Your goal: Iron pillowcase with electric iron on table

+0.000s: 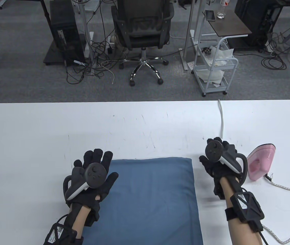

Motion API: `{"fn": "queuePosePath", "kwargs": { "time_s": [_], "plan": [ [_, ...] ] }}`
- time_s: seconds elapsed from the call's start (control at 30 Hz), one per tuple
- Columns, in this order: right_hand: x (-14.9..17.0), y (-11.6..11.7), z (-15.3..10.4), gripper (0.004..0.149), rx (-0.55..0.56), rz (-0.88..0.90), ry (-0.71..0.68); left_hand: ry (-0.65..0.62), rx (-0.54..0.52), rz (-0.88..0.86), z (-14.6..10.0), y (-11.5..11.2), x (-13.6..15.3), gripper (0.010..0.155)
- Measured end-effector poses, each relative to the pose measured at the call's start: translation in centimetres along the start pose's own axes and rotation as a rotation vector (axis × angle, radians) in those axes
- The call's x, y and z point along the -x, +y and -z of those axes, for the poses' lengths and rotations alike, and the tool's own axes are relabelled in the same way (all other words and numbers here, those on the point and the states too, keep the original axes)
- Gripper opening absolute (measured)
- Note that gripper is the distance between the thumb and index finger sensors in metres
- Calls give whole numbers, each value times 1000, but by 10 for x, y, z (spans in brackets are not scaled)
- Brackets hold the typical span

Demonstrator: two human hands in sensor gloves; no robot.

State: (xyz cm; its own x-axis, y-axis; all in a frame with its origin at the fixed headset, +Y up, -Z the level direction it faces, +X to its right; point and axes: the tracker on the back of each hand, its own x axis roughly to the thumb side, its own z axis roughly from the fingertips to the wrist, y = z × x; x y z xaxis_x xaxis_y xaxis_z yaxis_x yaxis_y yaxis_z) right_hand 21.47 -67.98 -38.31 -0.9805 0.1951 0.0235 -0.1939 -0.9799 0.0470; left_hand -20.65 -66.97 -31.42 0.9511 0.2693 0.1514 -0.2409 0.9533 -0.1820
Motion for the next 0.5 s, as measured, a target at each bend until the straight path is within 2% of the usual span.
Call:
{"fn": "queuePosePath", "kwargs": {
  "time_s": [0.13,0.27,0.5],
  "plan": [
    [-33,-13,-43,83,74,33,-123,-6,-13,-3,-1,2,-1,76],
    [-53,-17,-73,85,114,38,-193,-9,-14,3,-2,2,-2,76],
    [-63,-21,-87,86,123,34,-232,-10,-14,14,-3,-1,-4,76]
  ]
}}
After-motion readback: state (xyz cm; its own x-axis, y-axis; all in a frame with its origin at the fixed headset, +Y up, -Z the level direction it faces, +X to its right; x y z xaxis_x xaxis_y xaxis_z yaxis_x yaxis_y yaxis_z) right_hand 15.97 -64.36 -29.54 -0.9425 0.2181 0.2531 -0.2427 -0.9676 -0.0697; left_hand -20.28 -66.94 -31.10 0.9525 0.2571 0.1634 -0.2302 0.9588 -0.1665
